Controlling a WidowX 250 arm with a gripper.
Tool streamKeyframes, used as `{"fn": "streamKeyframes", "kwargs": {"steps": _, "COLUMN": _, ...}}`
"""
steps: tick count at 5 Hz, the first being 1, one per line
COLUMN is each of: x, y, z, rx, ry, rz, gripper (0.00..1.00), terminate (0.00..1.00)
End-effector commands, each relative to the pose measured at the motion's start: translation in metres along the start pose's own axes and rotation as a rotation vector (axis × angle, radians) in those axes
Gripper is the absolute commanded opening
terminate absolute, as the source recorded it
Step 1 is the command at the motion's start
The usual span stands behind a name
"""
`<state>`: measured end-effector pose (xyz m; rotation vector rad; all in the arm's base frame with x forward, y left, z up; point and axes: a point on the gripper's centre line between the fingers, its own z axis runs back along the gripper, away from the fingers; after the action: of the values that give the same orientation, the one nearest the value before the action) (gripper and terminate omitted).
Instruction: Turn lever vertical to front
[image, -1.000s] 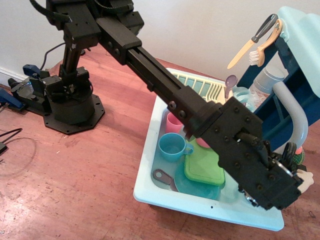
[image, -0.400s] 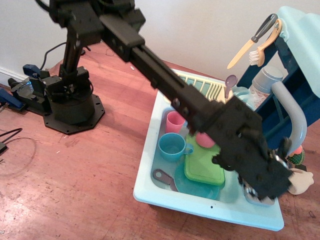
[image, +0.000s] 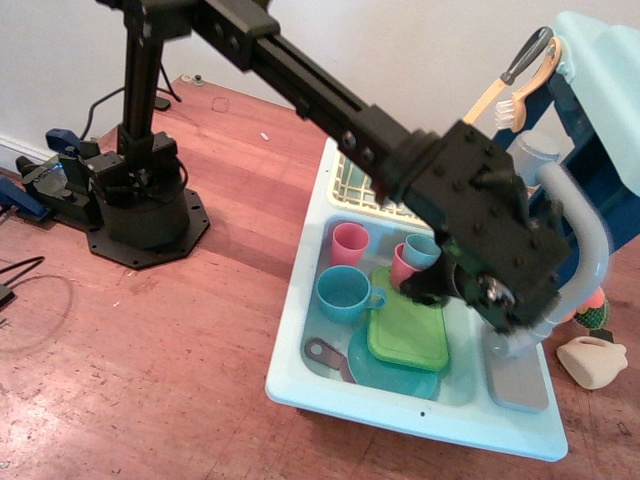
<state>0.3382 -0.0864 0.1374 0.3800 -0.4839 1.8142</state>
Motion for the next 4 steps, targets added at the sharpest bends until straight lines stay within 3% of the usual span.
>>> {"fn": "streamKeyframes", "kwargs": {"steps": 1, "x": -0.014, "y": -0.011, "z": 0.009, "rx": 0.049, "ry": 0.099, "rz": -0.126, "gripper": 1.0, "terminate": 0.0}}
{"fn": "streamKeyframes", "kwargs": {"steps": 2, "x": -0.017, "y": -0.022, "z": 0.007, "rx": -0.064, "ry": 0.142, "rz": -0.091, "gripper": 1.0, "terminate": 0.0}}
{"fn": "streamKeyframes", "kwargs": {"steps": 3, "x": -0.014, "y": -0.013, "z": 0.018, "rx": -0.272, "ry": 0.061, "rz": 0.087, "gripper": 1.0, "terminate": 0.0}}
{"fn": "streamKeyframes", "kwargs": {"steps": 4, "x": -0.014, "y": -0.013, "z": 0.018, "rx": -0.272, "ry": 0.061, "rz": 0.087, "gripper": 1.0, "terminate": 0.0}}
